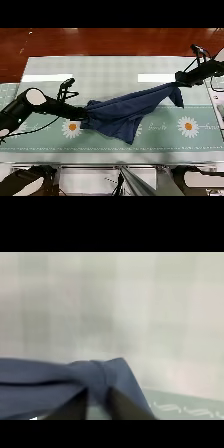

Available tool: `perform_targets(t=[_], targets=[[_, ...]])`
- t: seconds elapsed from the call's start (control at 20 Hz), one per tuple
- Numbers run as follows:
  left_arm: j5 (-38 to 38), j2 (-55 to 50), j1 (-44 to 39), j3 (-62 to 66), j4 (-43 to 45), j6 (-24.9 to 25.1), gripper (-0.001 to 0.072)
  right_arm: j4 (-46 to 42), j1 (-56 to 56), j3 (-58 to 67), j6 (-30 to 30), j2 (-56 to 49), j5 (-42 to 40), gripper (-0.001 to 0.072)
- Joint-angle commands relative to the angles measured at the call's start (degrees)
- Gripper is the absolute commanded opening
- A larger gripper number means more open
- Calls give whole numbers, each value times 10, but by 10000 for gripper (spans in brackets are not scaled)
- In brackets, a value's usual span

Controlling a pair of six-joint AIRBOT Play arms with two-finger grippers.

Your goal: Fold the shirts.

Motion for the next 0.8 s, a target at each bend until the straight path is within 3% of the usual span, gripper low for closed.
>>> perform_targets(t=[0.0,0.15,0.3,0.45,0.55,0.75], targets=[[5,-4,-3,-1,0,14,30,4,1,0,-3,-2,-17,357],[5,-4,-3,-1,0,14,30,3,0,0,-7,7,53,357],[5,-4,-3,-1,0,15,30,65,8,-14,-7,26,105,371],[4,-4,-3,-1,0,15,30,100,46,-113,-5,60,56,373],[4,-4,-3,-1,0,15,30,118,74,-176,-7,67,25,488],[4,-4,-3,-1,0,15,30,140,95,-232,-5,67,4,488]])
